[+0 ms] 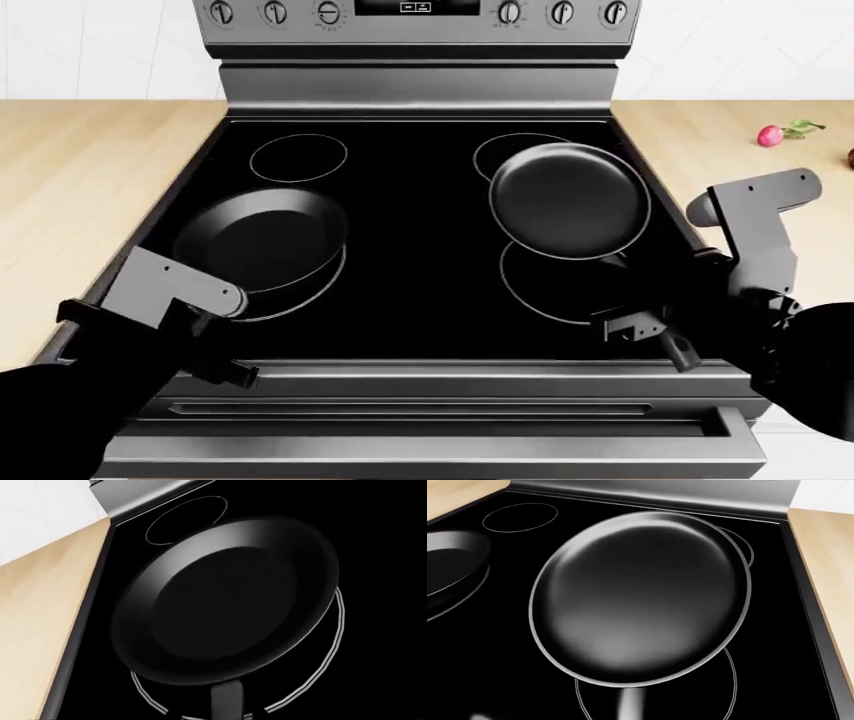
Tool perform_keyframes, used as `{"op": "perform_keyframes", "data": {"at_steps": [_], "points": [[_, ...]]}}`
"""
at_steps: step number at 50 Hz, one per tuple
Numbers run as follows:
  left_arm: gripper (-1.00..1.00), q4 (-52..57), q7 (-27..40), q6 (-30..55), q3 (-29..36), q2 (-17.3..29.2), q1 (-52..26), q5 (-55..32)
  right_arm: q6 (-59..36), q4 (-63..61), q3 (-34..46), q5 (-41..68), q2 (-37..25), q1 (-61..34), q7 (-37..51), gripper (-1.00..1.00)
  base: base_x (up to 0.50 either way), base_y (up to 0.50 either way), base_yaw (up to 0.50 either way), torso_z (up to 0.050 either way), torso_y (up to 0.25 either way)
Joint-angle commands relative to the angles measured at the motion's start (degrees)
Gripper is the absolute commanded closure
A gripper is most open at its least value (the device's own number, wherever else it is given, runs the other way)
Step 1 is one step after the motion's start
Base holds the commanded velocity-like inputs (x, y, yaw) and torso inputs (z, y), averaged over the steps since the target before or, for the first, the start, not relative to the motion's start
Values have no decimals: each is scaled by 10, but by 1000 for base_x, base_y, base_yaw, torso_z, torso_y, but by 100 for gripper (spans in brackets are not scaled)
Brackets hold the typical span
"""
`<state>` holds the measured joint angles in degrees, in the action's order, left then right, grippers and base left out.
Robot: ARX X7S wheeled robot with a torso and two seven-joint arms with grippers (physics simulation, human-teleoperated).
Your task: Place both pans onto different burners. Then place the beet and the sausage on different pans.
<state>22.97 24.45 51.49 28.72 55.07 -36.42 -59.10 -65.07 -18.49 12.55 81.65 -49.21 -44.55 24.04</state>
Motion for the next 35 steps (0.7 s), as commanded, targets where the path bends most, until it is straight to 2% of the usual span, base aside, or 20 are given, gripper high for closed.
{"op": "perform_keyframes", "data": {"at_steps": [1,13,35], "points": [[-100,2,5,2,-14,1,-9,22,8,-5,-18,-17,0,-21,3,100,0,0,0,0,10],[-100,9,4,0,-19,6,-5,11,9,-8,-18,-14,-3,-19,5,100,0,0,0,1,2],[-100,60,16,-9,-71,43,9,-62,10,-5,-11,-13,0,-26,6,100,0,0,0,1,2]]}}
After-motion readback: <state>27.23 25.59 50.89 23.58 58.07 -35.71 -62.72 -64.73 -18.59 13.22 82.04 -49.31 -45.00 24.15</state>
